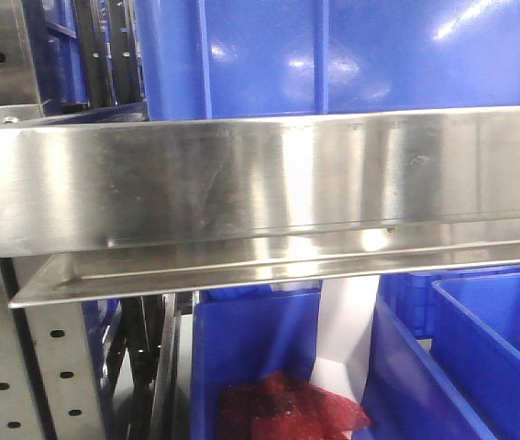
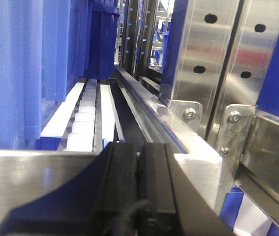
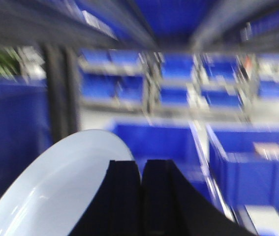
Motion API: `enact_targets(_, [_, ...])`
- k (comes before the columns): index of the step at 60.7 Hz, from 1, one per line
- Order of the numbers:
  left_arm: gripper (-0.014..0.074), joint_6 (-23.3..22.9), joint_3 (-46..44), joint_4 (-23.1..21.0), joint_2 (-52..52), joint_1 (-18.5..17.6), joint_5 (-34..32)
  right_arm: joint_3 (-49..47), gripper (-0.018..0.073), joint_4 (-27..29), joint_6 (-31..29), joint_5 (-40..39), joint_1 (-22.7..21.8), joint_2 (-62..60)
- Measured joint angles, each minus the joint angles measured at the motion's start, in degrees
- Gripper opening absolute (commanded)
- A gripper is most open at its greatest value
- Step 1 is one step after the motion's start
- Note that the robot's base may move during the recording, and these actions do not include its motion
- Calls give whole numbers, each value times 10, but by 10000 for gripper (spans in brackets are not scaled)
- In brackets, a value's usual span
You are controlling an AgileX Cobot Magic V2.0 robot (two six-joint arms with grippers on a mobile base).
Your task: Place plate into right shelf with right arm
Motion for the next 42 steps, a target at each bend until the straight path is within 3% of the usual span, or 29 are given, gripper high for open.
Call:
enact_targets(31, [-47, 0, 0, 0, 0, 0, 0, -1, 70, 0, 0, 10, -11, 186])
enact_targets(35, [-47, 0, 0, 0, 0, 0, 0, -1, 148, 0, 0, 11, -11, 190])
enact_targets(42, [-47, 0, 0, 0, 0, 0, 0, -1, 414, 0, 0, 11, -11, 188])
